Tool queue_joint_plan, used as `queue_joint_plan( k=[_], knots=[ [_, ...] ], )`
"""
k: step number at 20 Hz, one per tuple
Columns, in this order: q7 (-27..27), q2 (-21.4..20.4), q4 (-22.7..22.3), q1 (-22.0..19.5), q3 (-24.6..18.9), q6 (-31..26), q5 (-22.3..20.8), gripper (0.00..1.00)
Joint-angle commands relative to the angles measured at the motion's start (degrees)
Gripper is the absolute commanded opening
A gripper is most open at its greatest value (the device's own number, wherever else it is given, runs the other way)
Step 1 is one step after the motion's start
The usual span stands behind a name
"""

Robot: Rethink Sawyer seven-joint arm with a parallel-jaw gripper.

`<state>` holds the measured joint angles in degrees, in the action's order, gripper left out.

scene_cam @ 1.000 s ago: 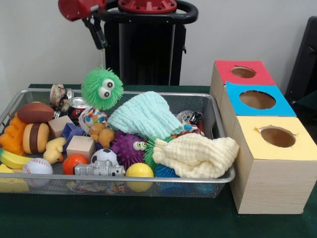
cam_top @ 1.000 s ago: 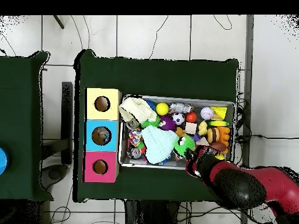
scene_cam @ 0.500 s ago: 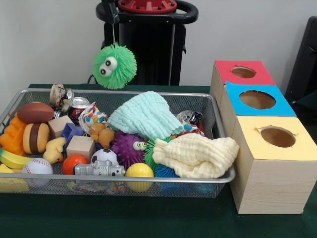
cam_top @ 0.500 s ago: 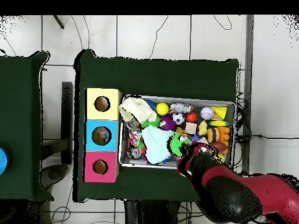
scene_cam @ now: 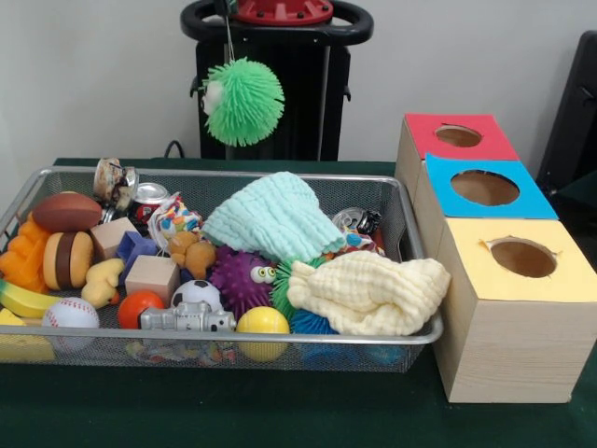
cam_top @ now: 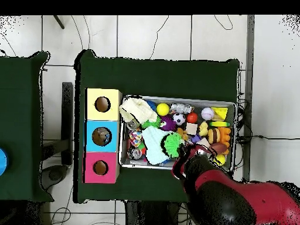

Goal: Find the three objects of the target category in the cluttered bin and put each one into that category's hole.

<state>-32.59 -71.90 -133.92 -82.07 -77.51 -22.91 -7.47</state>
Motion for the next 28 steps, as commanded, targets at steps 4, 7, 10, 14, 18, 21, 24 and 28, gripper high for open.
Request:
queue_joint_plan(
  k=[4, 7, 10, 14, 18, 21, 24, 28],
  knots=[
    [-11.1, -4.9, -1.7, 2.3, 2.5, -3.6, 2.1, 0.00],
    [-10.5, -5.4, -2.2, 1.6, 1.6, -3.7, 2.7, 0.00],
    [-10.6, -4.4, -3.4, 1.0, 1.8, -1.1, 1.3, 0.00],
    [-12.0, -4.2, -5.1, 2.6, 4.0, 2.0, -1.0, 0.00],
    [-13.5, -4.5, -6.1, 4.8, 5.0, 2.8, -0.3, 0.00],
    [-14.2, -4.2, -6.8, 5.8, 5.3, 3.7, 0.3, 0.00],
    [-15.1, -3.2, -7.3, 6.9, 5.8, 6.3, 0.1, 0.00],
    [-15.4, -1.6, -8.8, 8.5, 7.2, 9.1, -0.7, 0.00]
  ],
)
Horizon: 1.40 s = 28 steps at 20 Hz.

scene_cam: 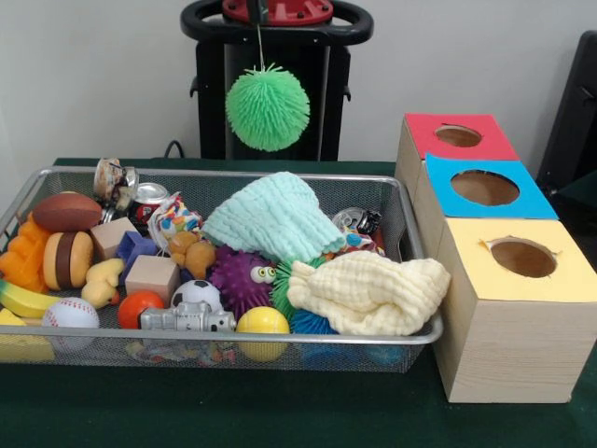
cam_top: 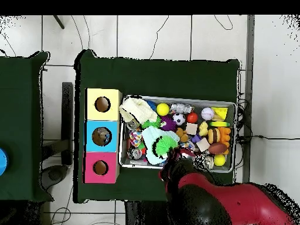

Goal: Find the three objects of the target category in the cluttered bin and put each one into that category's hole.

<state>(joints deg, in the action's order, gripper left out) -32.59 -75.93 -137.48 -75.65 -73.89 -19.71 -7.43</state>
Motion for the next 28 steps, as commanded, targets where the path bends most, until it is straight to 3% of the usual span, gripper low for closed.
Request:
queue_joint_plan(
  k=[1, 10, 21, 22, 28],
  knots=[
    [-15.6, 2.7, -5.6, 2.8, 4.3, 6.7, -1.0, 0.00],
    [-15.1, 4.4, -8.4, 5.3, 7.0, 12.4, -2.0, 0.00],
    [-13.0, 3.7, -8.5, 7.0, 9.3, 12.0, -2.1, 0.00],
    [-12.7, 3.7, -8.4, 7.2, 9.7, 11.8, -2.1, 1.00],
    [-12.4, 4.2, -8.6, 6.6, 9.0, 11.9, -2.0, 1.00]
  ],
)
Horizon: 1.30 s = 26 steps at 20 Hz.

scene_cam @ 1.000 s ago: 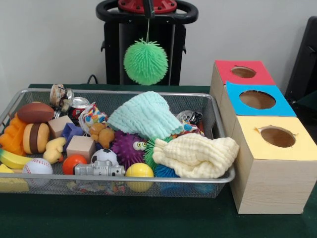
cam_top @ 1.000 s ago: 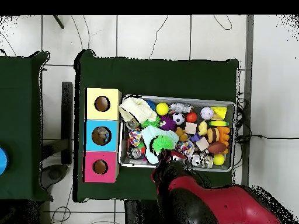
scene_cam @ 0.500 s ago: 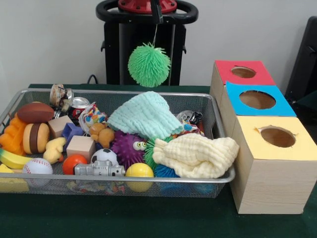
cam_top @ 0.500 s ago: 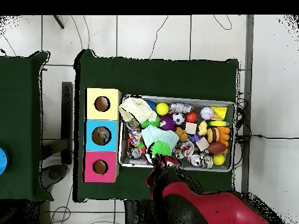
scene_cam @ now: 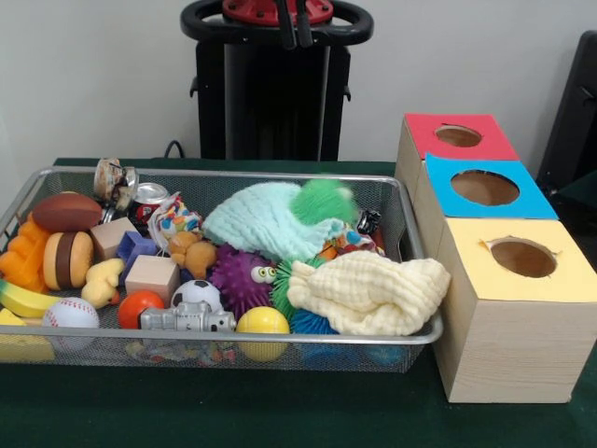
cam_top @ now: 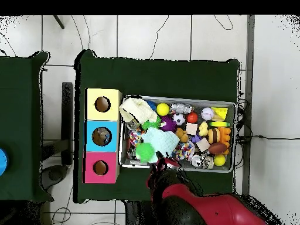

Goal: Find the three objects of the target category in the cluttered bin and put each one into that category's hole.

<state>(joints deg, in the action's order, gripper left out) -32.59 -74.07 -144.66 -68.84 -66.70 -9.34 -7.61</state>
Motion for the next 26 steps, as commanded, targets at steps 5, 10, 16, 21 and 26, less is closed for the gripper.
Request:
queue_joint_plan(
  k=[5, 10, 16, 21, 26],
  knots=[
    [-12.0, 3.0, -1.4, -0.6, 1.3, 1.4, -1.9, 1.00],
    [-11.4, 3.4, -1.0, -0.6, 2.2, 0.7, -2.4, 1.00],
    [-7.6, 6.8, 1.9, -1.3, 7.1, -1.7, -6.4, 1.00],
    [-4.4, 10.4, 5.7, -2.6, 11.2, -5.8, -11.0, 1.00],
    [-2.4, 14.8, 9.4, -4.5, 13.2, -10.0, -14.3, 1.00]
  ],
)
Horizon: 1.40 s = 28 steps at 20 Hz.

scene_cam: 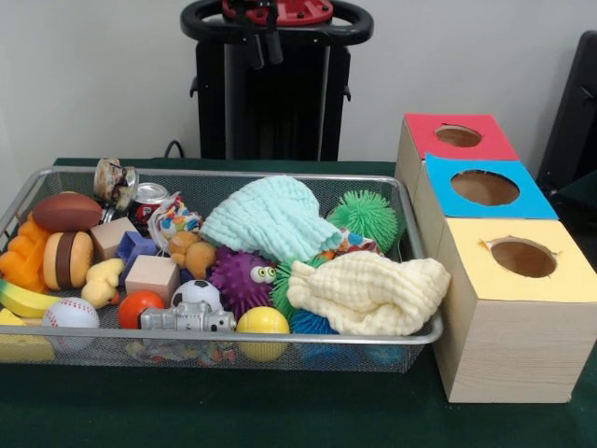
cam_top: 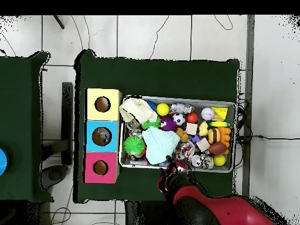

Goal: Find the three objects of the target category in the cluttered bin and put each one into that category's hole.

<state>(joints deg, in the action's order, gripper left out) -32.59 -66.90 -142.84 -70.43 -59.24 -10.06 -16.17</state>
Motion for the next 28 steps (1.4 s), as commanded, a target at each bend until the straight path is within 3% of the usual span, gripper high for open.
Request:
queue_joint_plan(
  k=[1, 5, 18, 24, 28],
  knots=[
    [-2.1, 8.1, 8.0, -3.4, 5.5, -9.7, -5.8, 1.00],
    [-0.7, 9.7, 9.5, -6.2, 3.1, -12.2, -5.6, 1.00],
    [4.4, 17.1, 14.0, -11.2, 1.0, -18.0, -11.1, 1.00],
    [4.0, 20.1, 14.8, -12.6, -0.7, -16.7, -13.4, 1.00],
    [2.4, 22.0, 14.8, -13.9, -5.2, -13.9, -12.0, 1.00]
  ],
)
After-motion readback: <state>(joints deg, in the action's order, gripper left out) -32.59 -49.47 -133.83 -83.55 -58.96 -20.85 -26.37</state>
